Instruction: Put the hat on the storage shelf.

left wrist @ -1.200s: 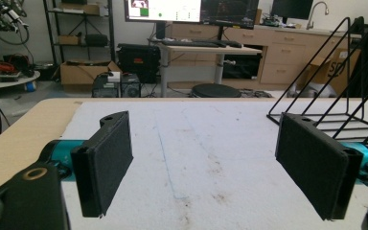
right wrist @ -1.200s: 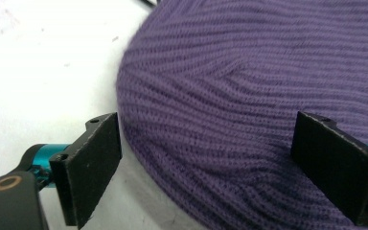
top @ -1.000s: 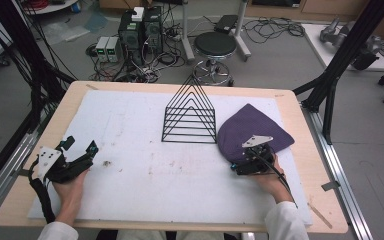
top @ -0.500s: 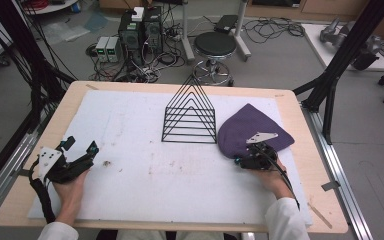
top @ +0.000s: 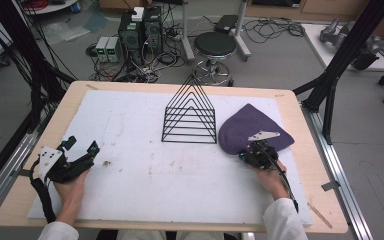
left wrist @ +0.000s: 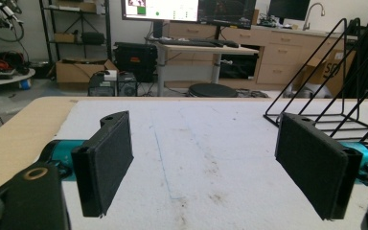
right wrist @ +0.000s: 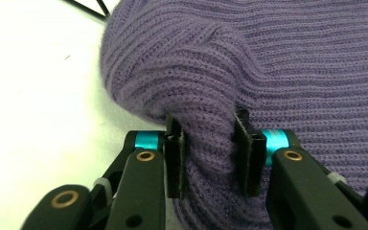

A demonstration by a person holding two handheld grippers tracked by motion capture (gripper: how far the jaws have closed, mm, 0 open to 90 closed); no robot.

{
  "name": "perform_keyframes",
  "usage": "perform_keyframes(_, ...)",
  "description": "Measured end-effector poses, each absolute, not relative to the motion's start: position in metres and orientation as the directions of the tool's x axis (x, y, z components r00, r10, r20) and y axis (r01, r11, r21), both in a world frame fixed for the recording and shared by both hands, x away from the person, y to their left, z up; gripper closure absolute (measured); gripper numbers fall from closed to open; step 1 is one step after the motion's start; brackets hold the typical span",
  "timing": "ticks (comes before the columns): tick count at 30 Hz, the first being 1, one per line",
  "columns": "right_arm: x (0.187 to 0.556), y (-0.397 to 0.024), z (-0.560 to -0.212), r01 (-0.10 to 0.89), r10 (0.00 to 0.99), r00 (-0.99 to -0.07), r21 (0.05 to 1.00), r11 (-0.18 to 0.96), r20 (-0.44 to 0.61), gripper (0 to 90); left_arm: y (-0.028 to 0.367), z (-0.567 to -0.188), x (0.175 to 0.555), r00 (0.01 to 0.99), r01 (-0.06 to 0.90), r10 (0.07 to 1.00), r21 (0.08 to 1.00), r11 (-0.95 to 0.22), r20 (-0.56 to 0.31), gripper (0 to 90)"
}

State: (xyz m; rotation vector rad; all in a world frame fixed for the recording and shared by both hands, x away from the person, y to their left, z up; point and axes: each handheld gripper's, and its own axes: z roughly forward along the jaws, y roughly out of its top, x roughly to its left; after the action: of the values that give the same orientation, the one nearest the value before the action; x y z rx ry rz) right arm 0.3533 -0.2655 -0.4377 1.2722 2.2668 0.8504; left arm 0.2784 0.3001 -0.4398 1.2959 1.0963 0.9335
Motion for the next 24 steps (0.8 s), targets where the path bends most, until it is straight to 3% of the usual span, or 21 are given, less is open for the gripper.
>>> perform_keyframes(10,0.35,-0.266,-0.435,0.602,0.867,-0.494,0.692,0.398,-0.068,72.6,0.3,-0.44,0.278,0.246,0.061,0.965,0.995,0.081,-0.094,20.9)
perform_keyframes(16,0.345,-0.265,-0.428,0.545,0.879,-0.465,0.749,0.377,-0.104,72.7,0.3,-0.44,0.278,0.247,0.063,0.964,0.995,0.081,-0.094,20.8)
perform_keyframes(24,0.338,-0.265,-0.412,0.447,0.923,-0.363,0.844,0.296,-0.131,72.8,0.301,-0.439,0.278,0.249,0.062,0.964,0.995,0.083,-0.096,21.3)
